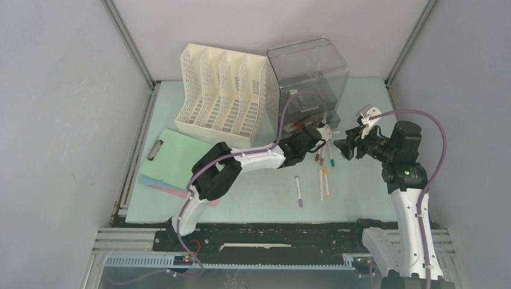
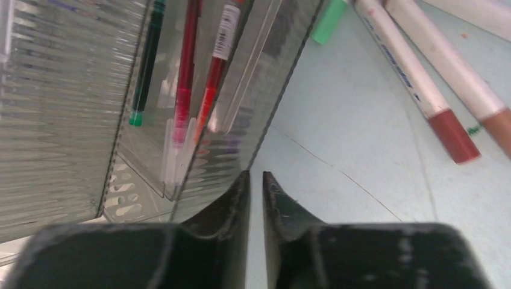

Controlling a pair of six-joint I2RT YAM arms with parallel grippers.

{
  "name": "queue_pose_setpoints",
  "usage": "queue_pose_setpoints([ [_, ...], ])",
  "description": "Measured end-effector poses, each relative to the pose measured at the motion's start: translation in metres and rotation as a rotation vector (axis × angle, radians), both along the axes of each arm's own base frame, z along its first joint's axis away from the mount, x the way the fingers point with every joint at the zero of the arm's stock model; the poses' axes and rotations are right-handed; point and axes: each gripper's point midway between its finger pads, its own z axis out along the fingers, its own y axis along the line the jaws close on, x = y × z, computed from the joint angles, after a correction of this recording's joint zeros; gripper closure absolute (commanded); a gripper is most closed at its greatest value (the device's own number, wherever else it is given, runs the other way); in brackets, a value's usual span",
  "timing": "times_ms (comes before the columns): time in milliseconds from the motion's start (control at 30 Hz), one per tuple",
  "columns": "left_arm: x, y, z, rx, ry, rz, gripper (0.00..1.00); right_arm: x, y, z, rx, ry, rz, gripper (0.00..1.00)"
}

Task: Organize the desk
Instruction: Close the drawer in the storage box.

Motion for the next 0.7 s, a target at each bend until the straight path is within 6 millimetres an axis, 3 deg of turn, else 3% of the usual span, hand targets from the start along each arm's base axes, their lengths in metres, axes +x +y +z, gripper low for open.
queue_pose_setpoints([
  [133,0.015,0.005,0.004,-0.003,-0.025,0.051,0.52,0.0,0.0,0.0,0.0,0.0,-0.001,0.38],
  [233,0.025,0.01,0.013,-0.025,-0.043,0.089,0.44,0.0,0.0,0.0,0.0,0.0,-0.002,0.38],
  [433,0.043,0.016,0.025,-0.066,-0.063,0.132,0.37,0.0,-0.001,0.0,-0.001,0.0,-0.006,0.38],
  [700,0.045,0.009,0.029,-0.126,-0.036,0.138,0.35,0.001,-0.003,0.0,-0.001,0.0,-0.012,0.38],
])
